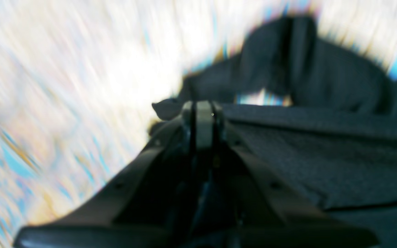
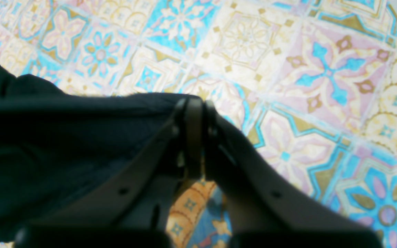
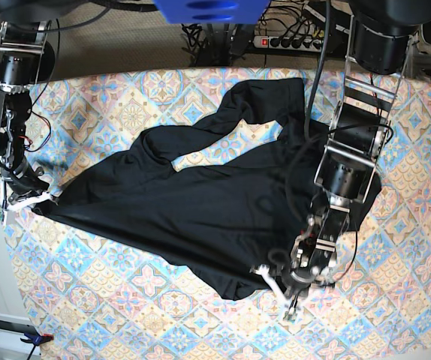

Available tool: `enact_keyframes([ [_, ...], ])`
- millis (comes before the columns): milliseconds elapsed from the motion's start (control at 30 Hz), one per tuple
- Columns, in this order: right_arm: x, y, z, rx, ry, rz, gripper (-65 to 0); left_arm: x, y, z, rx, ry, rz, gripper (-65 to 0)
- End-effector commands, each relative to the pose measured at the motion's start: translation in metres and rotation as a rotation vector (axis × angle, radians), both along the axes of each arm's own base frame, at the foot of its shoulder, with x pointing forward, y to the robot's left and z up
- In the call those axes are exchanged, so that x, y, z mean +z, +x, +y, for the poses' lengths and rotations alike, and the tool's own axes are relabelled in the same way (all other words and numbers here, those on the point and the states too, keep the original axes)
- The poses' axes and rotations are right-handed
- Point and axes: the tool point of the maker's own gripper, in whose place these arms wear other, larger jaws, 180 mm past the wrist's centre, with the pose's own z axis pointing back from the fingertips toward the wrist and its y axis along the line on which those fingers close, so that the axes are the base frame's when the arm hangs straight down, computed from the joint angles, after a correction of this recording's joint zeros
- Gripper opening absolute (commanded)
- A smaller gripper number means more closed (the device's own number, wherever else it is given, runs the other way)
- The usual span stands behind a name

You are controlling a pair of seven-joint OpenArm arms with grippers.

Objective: Layout the t-shirt on the table in an organized manner, then fold the t-shirt properly
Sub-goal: 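Grasp the hem with the left gripper and drag it outward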

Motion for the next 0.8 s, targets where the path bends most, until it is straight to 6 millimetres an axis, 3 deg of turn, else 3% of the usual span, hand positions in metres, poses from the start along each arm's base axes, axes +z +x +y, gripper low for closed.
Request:
enact_keyframes([
  [0, 0.022, 0.008, -0.01, -0.004, -0.031, -0.057, -65.0, 0.042, 0.022, 0.003, 0.007, 0.011, -0.106, -65.0],
  [167, 0.029, 0.014, 0.008, 0.02, -0.011, -0.094, -65.0, 0.089, 0.054, 0.021, 0.039, 0.066, -0.219, -65.0],
  [300, 0.031, 0.014, 0.01, 0.024, -0.008, -0.101, -65.0, 0.125, 0.075, 0.038, 0.073, 0.088, -0.31, -65.0],
  [400, 0.029, 0.014, 0.011, 0.023, -0.006, -0.097, -65.0, 0.137, 0.08, 0.043, 0.089, 0.085, -0.311, -65.0],
  [500, 0.026, 0.014, 0.012, 0.019, 0.002, -0.093, -65.0, 0.129, 0.075, 0.041, 0.088, 0.09, -0.257, -65.0],
  [567, 0.027, 0.015, 0.013, 0.02, 0.006, -0.096, -65.0, 0.106, 0.064, 0.038, 0.081, 0.093, -0.194, -65.0],
  [767, 0.026, 0.015, 0.012, 0.017, 0.006, -0.095, -65.0, 0.039, 0.015, 0.068, 0.118, 0.051, -0.04, -61.5],
])
